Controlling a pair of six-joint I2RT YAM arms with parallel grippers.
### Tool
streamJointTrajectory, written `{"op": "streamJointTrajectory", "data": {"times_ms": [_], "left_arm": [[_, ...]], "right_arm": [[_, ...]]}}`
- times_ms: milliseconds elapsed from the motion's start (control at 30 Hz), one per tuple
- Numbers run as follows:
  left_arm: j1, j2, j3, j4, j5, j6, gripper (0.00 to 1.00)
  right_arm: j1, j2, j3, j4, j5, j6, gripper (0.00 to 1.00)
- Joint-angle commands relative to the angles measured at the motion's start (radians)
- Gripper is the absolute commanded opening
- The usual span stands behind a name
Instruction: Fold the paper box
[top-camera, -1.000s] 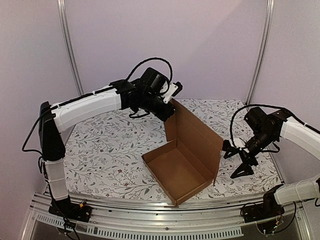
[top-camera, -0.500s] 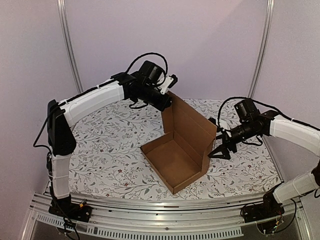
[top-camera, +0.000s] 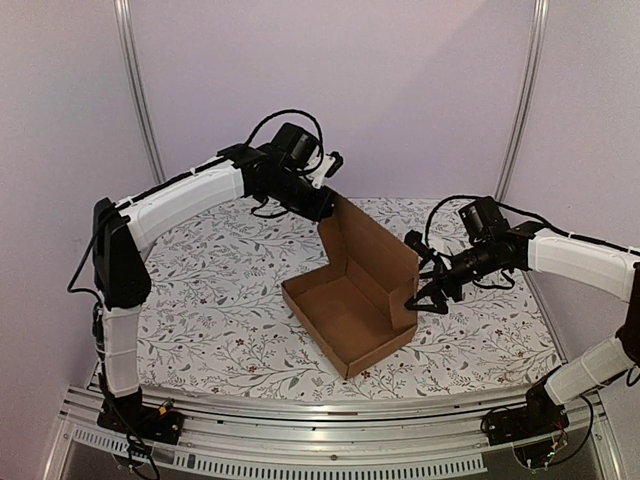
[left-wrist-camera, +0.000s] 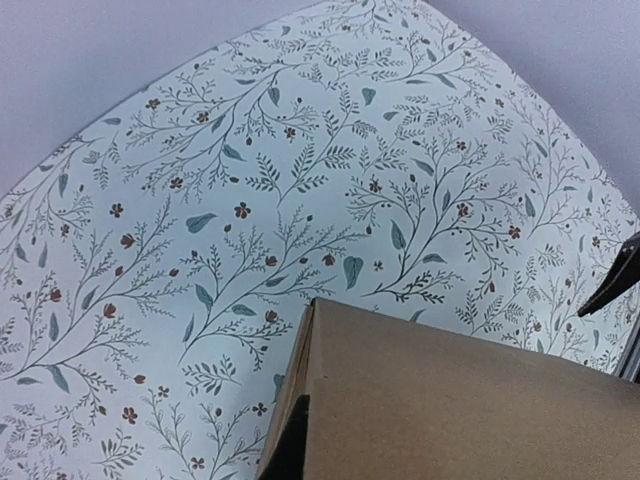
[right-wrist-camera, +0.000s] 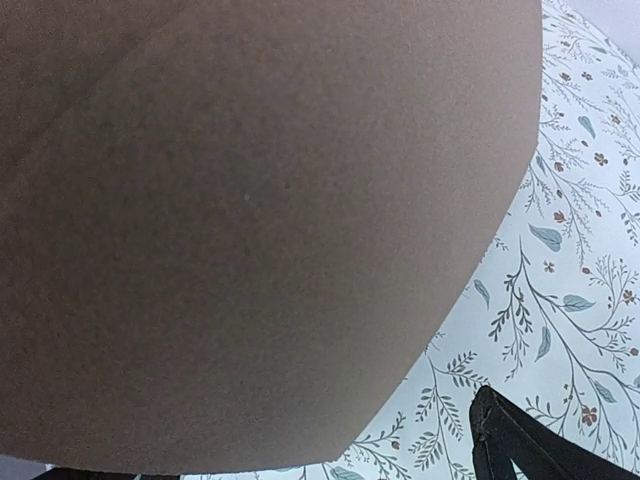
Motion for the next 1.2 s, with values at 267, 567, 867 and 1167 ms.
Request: {"op": "streamJointTrajectory", "data": {"times_ms": [267, 567, 867, 1167], "left_arm": [[-0.022, -0.218, -0.489, 0.196, 0.086, -0.064, 0.07], [-0.082, -0.412, -0.838, 0.383, -0.012, 0.035, 0.21], [-0.109, -0.542, -1.107, 0.551, -0.076, 0.000, 0.34], [-0.136, -0.791, -1.314, 0.500, -0.178, -0.080, 0.45]], "right_arm": [[0.017, 0.008, 0.021, -0.087, -0.062, -0.121, 0.99], [0.018, -0.064, 0.030, -0.290, -0.131, -0.314, 0.99], [0.039, -0.076, -0.010, -0.376, -0.053, -0.476, 0.99], [0.048, -0.106, 0.125, -0.644, 0.071, -0.664, 0.99]]}}
